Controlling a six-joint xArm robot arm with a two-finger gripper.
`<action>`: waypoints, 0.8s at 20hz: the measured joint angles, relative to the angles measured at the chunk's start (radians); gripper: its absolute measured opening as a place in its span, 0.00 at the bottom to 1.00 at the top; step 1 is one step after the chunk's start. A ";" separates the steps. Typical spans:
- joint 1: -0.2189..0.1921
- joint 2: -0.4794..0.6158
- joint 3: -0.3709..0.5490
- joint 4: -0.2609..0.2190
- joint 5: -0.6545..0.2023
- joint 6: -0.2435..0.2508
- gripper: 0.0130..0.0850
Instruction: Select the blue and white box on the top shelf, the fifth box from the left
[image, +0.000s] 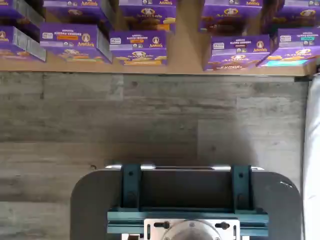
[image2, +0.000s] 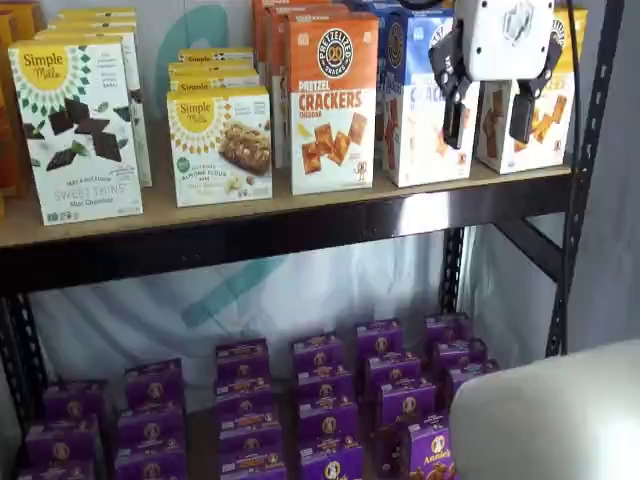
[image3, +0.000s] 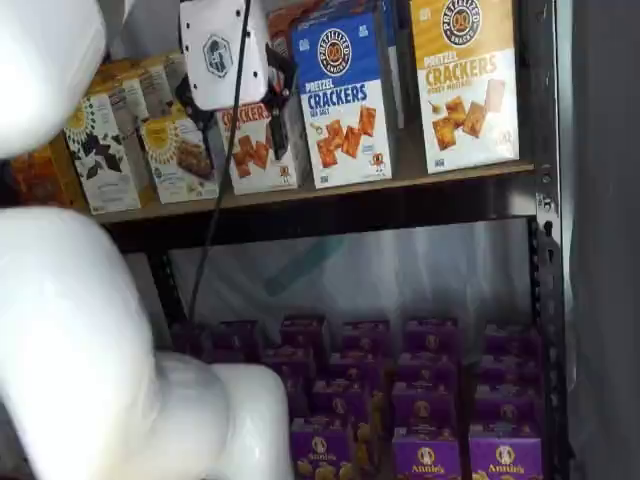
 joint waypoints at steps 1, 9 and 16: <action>-0.005 0.008 -0.007 0.006 0.014 -0.002 1.00; -0.063 0.067 -0.056 0.063 0.119 -0.029 1.00; -0.045 0.060 -0.043 0.043 0.086 -0.023 1.00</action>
